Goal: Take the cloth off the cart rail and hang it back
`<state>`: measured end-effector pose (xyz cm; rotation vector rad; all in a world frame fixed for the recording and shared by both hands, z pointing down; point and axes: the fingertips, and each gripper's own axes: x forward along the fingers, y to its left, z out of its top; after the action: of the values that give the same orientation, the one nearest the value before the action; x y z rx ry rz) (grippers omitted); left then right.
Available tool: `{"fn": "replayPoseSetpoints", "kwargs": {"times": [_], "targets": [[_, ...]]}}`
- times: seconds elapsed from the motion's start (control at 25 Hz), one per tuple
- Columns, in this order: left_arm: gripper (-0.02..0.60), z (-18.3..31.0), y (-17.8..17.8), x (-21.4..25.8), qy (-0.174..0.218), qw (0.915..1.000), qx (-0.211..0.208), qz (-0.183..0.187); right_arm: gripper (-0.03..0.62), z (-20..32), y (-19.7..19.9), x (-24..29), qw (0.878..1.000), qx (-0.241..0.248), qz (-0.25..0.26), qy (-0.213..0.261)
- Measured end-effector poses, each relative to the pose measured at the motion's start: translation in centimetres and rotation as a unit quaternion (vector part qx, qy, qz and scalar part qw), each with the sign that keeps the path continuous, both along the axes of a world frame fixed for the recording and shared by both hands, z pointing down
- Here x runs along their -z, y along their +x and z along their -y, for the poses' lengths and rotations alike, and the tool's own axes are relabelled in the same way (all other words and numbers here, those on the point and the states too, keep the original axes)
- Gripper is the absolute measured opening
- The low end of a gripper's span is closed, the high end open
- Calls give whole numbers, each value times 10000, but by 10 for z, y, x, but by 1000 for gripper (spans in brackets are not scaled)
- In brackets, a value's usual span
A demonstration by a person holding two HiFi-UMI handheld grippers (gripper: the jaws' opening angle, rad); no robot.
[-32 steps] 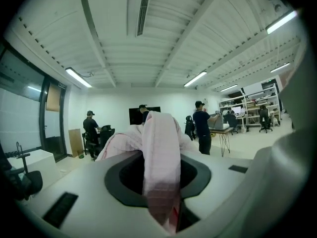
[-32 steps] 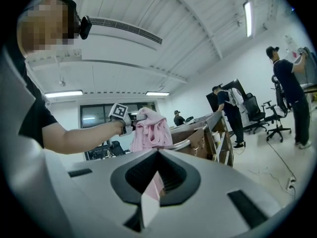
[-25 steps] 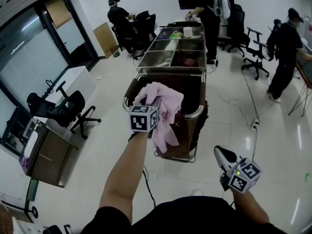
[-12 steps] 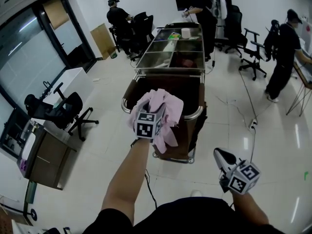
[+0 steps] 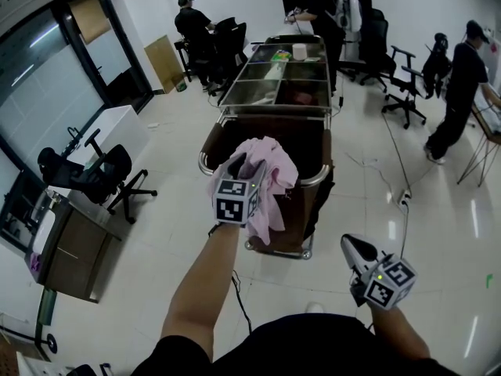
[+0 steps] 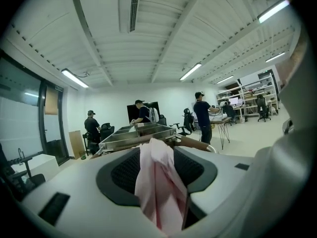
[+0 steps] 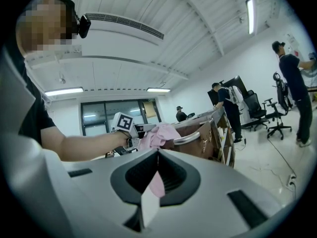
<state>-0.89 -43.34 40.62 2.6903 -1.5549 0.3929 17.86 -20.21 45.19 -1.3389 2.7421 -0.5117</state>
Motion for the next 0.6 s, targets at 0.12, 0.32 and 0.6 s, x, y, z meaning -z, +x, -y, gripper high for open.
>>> {"fn": "replayPoseSetpoints", "kwargs": {"times": [0.12,0.32,0.6], "targets": [[213,-8,-5,3,12,10000,-31,-19,15,-6,-9,1,10000,22,-21,22],[212,-24,-28,-8,-86,9999,52,-19,15,-18,-24,2,10000,46,-58,42],[138,-66,-48,6,82,9988,-57,-482,15,-30,-45,7,9999,116,-77,51]]}}
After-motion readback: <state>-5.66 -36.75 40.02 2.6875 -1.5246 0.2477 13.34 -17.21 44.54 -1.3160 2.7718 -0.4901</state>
